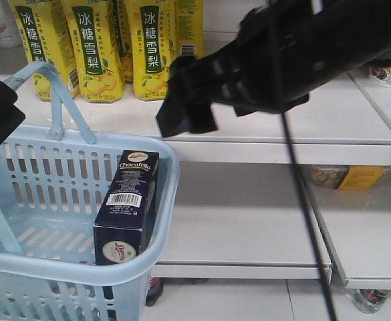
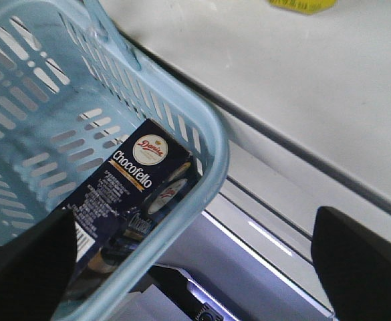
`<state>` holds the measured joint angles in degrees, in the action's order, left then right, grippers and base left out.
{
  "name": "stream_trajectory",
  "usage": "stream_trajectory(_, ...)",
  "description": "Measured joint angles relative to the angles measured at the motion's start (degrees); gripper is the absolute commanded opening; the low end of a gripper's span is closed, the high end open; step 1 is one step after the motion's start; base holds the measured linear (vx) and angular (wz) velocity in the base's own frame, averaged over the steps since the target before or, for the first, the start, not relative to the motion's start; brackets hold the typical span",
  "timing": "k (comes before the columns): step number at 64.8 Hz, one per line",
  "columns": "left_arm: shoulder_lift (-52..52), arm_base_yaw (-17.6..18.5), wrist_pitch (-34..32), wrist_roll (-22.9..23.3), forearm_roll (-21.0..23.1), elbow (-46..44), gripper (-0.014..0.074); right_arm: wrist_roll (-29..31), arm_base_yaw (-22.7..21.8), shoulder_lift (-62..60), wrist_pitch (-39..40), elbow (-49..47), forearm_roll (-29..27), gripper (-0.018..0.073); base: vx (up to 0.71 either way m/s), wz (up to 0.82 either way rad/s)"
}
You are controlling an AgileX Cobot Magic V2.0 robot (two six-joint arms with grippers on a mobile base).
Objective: Left arm holds basket, right arm returns cookies
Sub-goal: 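Lower the right gripper into the basket over the Choco Fello box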
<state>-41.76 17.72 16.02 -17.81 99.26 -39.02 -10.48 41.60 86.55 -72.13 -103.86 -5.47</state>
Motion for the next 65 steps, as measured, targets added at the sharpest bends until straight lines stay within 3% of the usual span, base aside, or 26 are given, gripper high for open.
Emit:
stream_trajectory(12,0.00,0.00,0.00,0.00,0.04,0.00,-0.0006,-12.31,7.01,4.37,0.00,-3.06,6.95,0.0651,0.00,0.00)
stream_trajectory(25,0.00,0.00,0.00,0.00,0.04,0.00,-0.0006,-20.38,7.81,6.95,-0.10,-5.56,7.49,0.0645,0.00,0.00)
stream_trajectory(65,0.00,0.00,0.00,0.00,0.04,0.00,-0.0006,-23.71,9.99,11.86,1.13,-5.64,5.47,0.0624,0.00,0.00)
